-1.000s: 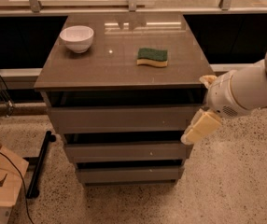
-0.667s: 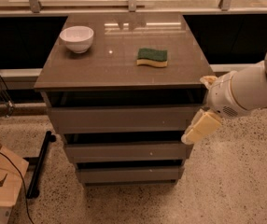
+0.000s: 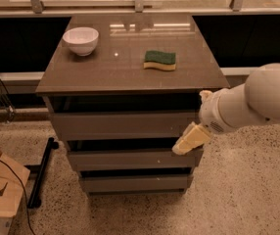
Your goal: Open top drawer
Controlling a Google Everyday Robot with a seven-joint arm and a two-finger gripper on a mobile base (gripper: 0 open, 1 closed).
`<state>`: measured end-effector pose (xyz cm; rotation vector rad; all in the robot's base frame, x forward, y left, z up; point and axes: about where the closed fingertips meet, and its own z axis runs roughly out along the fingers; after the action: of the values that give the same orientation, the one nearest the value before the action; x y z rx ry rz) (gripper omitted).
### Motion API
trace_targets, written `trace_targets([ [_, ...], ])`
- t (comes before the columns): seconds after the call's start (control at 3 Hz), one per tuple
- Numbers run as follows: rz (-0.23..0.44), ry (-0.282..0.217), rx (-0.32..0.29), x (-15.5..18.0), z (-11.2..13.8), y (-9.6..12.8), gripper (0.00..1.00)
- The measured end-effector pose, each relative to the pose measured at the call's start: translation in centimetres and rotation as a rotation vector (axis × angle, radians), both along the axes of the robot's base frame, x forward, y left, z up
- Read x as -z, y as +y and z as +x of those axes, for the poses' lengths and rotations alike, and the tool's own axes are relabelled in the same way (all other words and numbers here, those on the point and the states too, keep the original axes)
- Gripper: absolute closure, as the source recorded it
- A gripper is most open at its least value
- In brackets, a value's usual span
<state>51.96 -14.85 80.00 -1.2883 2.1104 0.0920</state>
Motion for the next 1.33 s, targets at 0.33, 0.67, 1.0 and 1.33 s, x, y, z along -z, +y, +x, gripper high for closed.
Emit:
trace_targets([
  [0.33,0.034,0.003,0.042,2.7,0.8,0.2,0.00],
  [0.67,0.082,-0.005,0.054,4.9,2.6,0.4,0.00],
  [1.0,0.125,-0.002,0.062,7.3,5.1,0.9,0.00],
  [1.33,0.151,0.014,0.046,9.6,8.0,1.7,0.00],
])
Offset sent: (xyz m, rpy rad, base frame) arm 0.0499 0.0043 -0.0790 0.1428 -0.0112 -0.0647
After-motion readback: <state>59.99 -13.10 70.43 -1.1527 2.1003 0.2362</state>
